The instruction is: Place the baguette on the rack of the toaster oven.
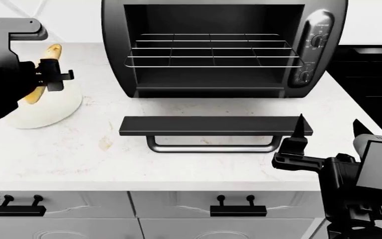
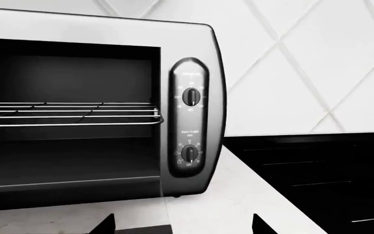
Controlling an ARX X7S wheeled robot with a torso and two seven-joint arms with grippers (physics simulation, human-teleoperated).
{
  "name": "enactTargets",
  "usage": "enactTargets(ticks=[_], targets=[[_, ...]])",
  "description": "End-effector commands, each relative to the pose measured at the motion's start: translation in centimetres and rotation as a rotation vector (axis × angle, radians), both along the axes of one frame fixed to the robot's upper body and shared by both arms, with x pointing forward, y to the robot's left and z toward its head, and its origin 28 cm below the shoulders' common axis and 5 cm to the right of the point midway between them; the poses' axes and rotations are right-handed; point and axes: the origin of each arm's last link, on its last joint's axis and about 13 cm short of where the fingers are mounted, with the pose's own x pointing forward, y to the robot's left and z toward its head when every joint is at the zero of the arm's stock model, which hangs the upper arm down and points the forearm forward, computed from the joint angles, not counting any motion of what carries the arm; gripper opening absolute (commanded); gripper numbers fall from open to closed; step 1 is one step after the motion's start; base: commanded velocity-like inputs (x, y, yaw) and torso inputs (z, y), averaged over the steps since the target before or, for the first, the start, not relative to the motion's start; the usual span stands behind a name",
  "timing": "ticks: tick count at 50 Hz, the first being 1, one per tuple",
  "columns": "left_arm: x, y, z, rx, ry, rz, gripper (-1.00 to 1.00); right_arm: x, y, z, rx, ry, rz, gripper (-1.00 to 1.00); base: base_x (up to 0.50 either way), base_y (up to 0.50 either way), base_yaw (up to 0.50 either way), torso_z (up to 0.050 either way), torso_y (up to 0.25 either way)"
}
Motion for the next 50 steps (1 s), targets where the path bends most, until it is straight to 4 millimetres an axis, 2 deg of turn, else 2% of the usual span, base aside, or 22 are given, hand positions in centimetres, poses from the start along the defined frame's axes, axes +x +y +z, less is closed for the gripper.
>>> enactTargets(ticks=[1, 22, 35, 42, 50], targets=[[-2.2, -1.0, 2.3, -0.024, -0.046, -0.075, -1.0, 0.0, 0.0, 0.0, 0.0, -0.001, -0.001, 1.0, 0.0, 0.0, 0.0, 0.0, 0.0], [-5.7, -2.7, 7.0, 0.04, -0.05, -0.16, -1.0, -0.3, -0.2, -0.1, 0.007, -0.006, -0.009, 1.0, 0.0, 0.0, 0.0, 0.0, 0.0], [-6.9, -4.0, 8.9, 0.053, -0.026, -0.236, -1.0, -0.2, -0.1, 0.0, 0.008, -0.01, -0.002, 1.0, 0.0, 0.0, 0.0, 0.0, 0.0], [-8.1, -5.5, 11.2, 0.082, -0.053, -0.32, -1.0, -0.3, -0.1, 0.3, 0.003, -0.008, -0.004, 1.0, 0.0, 0.0, 0.0, 0.0, 0.0], [-8.2, -6.3, 12.5, 0.092, -0.042, -0.371, -1.0, 0.0, 0.1, 0.0, 0.009, 0.004, 0.005, 1.0, 0.0, 0.0, 0.0, 0.0, 0.0]])
